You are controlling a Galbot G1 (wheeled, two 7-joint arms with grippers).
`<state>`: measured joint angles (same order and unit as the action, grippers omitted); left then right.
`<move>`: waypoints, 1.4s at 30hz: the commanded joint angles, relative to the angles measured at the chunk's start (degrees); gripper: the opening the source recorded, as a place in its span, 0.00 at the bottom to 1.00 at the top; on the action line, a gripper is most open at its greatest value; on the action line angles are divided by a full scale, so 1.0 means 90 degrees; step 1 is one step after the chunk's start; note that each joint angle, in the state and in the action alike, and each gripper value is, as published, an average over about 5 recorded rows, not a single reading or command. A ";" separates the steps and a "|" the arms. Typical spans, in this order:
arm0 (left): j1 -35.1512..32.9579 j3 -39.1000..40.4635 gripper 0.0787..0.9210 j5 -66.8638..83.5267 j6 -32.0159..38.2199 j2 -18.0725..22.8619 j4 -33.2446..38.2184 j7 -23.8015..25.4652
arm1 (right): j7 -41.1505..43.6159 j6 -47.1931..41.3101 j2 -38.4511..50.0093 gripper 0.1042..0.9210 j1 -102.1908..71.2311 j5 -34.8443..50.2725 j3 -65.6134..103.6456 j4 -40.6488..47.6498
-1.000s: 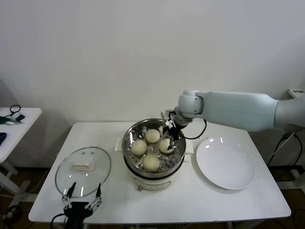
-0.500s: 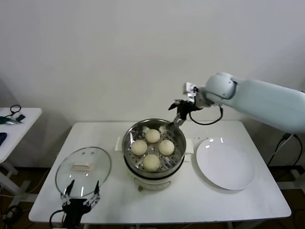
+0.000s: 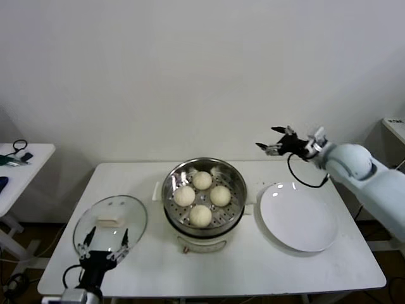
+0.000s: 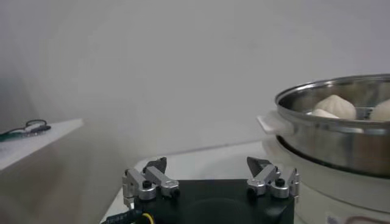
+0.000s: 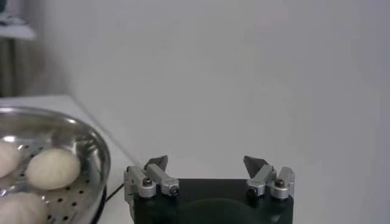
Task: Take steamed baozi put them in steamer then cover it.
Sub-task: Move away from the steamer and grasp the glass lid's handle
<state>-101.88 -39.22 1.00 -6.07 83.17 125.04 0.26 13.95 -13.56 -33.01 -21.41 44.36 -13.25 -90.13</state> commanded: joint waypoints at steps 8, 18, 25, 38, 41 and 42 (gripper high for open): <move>0.0587 -0.0082 0.88 -0.0081 0.0606 -0.0223 -0.0581 -0.0143 | -0.0601 0.2644 -0.2354 0.88 -0.7718 -0.0980 0.6595 -0.0903; 0.0655 -0.0126 0.88 -0.1539 0.1460 -0.0401 -0.1022 -0.0635 | -0.0662 0.3012 -0.3010 0.88 -0.7792 -0.1103 0.6189 -0.0561; 0.0818 -0.0180 0.88 -0.6827 0.1948 -0.0905 -0.2063 -0.2791 | -0.0708 0.2988 -0.3264 0.88 -0.7632 -0.1266 0.5844 -0.0503; 0.1798 -0.0036 0.88 -0.9683 0.1386 -0.1155 -0.4461 -0.3610 | -0.0732 0.2965 -0.3490 0.88 -0.7698 -0.1414 0.5781 -0.0591; 0.2028 -0.0028 0.88 -0.9718 0.1416 -0.1206 -0.4815 -0.3636 | -0.0716 0.2970 -0.3527 0.88 -0.7764 -0.1425 0.5815 -0.0630; 0.2110 -0.0018 0.88 -0.9718 0.1427 -0.1225 -0.4937 -0.3645 | -0.0713 0.2973 -0.3541 0.88 -0.7780 -0.1429 0.5825 -0.0639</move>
<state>-85.03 -39.22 -76.05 7.01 72.42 87.20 -29.08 7.54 12.37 -63.00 -89.41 32.19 38.56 -95.64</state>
